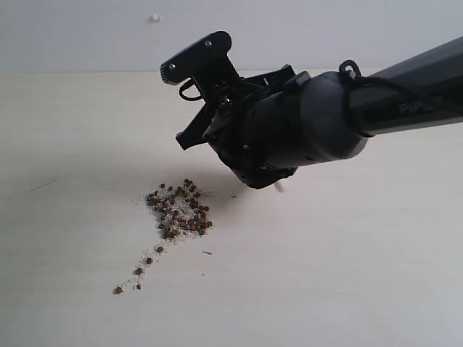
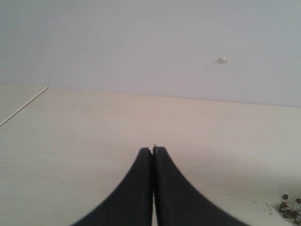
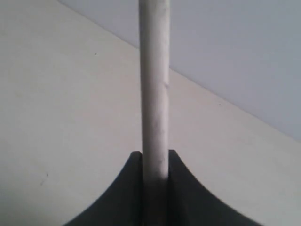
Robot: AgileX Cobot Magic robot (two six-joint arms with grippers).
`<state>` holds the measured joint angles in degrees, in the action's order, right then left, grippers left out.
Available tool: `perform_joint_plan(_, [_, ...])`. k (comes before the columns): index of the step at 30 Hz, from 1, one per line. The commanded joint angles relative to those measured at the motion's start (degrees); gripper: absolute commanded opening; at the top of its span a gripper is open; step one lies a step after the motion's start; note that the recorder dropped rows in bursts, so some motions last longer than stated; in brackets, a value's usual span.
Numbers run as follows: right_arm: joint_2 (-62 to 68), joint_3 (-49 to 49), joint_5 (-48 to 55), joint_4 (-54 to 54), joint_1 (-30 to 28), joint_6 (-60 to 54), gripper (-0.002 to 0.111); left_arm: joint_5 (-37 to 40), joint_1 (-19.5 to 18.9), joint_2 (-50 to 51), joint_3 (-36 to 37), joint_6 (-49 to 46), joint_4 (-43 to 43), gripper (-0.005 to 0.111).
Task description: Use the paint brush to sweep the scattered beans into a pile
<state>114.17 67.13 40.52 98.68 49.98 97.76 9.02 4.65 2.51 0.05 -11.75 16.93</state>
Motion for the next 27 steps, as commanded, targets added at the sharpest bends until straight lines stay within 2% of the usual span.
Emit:
perform_joint_plan(1, [2.29,3.86,0.26,1.27,-0.03,5.31,0.000,-0.05,-0.04,-0.37,-0.05,-0.02,0.27,0.000])
perform_joint_plan(6, [5.01,4.27,-0.86,1.27,-0.03,9.36,0.000,-0.05,-0.04,-0.37,-0.05,-0.02,0.27,0.000])
perform_joint_plan(10, [7.75,5.26,-7.13,1.27,-0.03,10.61,0.000,-0.05,-0.04,-0.37,-0.05,-0.02,0.27,0.000])
perform_joint_plan(27, [7.41,9.07,-14.85,1.27,-0.03,21.46,0.000,-0.05,-0.04,-0.37,-0.05,-0.02,0.27,0.000])
